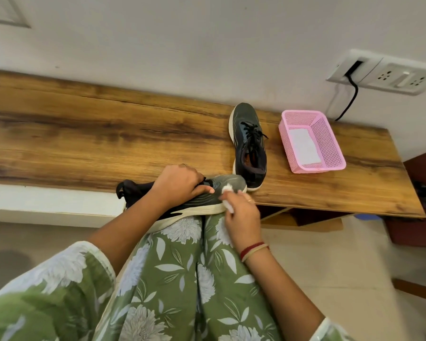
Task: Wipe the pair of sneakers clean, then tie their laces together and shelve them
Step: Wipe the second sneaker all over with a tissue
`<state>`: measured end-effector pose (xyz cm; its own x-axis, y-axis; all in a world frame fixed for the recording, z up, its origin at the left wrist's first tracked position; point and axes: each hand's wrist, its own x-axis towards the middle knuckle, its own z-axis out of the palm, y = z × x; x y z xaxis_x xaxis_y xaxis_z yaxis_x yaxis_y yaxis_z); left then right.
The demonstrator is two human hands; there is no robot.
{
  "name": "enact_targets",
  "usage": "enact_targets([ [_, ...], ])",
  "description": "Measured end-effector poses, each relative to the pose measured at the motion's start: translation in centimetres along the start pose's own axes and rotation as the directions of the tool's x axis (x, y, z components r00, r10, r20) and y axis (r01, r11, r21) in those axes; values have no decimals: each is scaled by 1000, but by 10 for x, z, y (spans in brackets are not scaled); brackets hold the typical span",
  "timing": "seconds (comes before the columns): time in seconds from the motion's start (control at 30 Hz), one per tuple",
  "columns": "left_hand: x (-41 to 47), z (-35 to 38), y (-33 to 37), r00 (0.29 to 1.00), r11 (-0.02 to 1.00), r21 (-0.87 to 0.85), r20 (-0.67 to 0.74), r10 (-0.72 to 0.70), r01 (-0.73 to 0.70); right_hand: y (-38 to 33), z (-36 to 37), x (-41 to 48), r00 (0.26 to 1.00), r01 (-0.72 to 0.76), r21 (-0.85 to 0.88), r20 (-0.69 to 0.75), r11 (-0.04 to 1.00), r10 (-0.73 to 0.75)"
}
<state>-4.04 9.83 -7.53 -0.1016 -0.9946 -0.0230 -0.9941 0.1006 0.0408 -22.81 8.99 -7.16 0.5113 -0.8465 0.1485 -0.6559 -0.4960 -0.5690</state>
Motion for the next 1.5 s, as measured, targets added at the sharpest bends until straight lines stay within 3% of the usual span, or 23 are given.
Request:
enact_targets([
  [0.1, 0, -2, 0, 1000, 1000, -4, 1, 11, -11, -6, -1, -8, 979, 164, 11, 121, 986, -164],
  [0.13, 0, -2, 0, 1000, 1000, -5, 3, 12, -12, -2, -6, -3, 991, 100, 31, 90, 995, -102],
  [0.2, 0, 0, 1, 1000, 1000, 0, 8, 14, -14, 13, -12, 12, 985, -146, 127, -69, 981, 155],
  [0.27, -1, 0, 1, 1000, 1000, 0, 8, 10, -10, 13, -12, 20, 956, -233, 182, -139, 955, 260],
  [0.43, -6, 2, 3, 1000, 999, 45, -9, 25, -25, -9, 2, 4, 992, -125, 136, 9, 983, 125],
  [0.57, -9, -3, 9, 1000, 995, 96, 2, 2, -3, 8, -18, 29, 985, -173, 174, 8, 969, 174],
  [0.7, -13, -8, 15, 1000, 989, 145, 9, -4, 3, -12, -4, 12, 992, -120, 21, 52, 993, 119],
  [0.87, -16, -9, 20, 1000, 991, 129, 19, -21, 18, -13, -16, -3, 990, -70, 166, 133, 984, 48],
  [0.93, -16, -11, 23, 999, 992, 119, 34, -38, 34, -8, -24, 8, 995, -95, 169, 55, 981, 87],
  [1.0, -22, -13, 27, 998, 994, 103, 42, -46, 41, -3, -24, 19, 989, -130, 130, -54, 983, 138],
  [1.07, -28, -16, 33, 997, 992, 114, 48, -62, 57, -7, -16, 18, 995, -98, -17, 27, 995, 98],
  [1.13, -32, -17, 38, 995, 989, 125, 50, -82, 75, -13, -4, 0, 997, 50, -151, 72, 987, -39],
  [1.2, -34, -17, 41, 993, 988, 121, 50, -108, 101, -17, -4, -15, 995, 72, -102, 80, 992, -64],
  [1.27, -36, -16, 42, 992, 984, 135, 44, -121, 114, -14, -14, -16, 986, 27, 17, 167, 999, -29],
  [1.33, -36, -14, 41, 993, 984, 144, 36, -113, 107, -7, -29, -9, 964, -162, 210, 243, 964, 109],
  [1.4, -33, -15, 36, 993, 987, 136, 62, -100, 90, 5, -41, 5, 907, -412, 511, 154, 754, 391],
  [1.43, -30, -16, 32, 993, 990, 122, 80, -84, 74, 12, -48, 12, 840, -466, 623, 88, 629, 535],
  [1.5, -22, -17, 22, 992, 998, 57, 120, -43, 36, 26, -54, 23, 726, -479, 723, 9, 497, 687],
])
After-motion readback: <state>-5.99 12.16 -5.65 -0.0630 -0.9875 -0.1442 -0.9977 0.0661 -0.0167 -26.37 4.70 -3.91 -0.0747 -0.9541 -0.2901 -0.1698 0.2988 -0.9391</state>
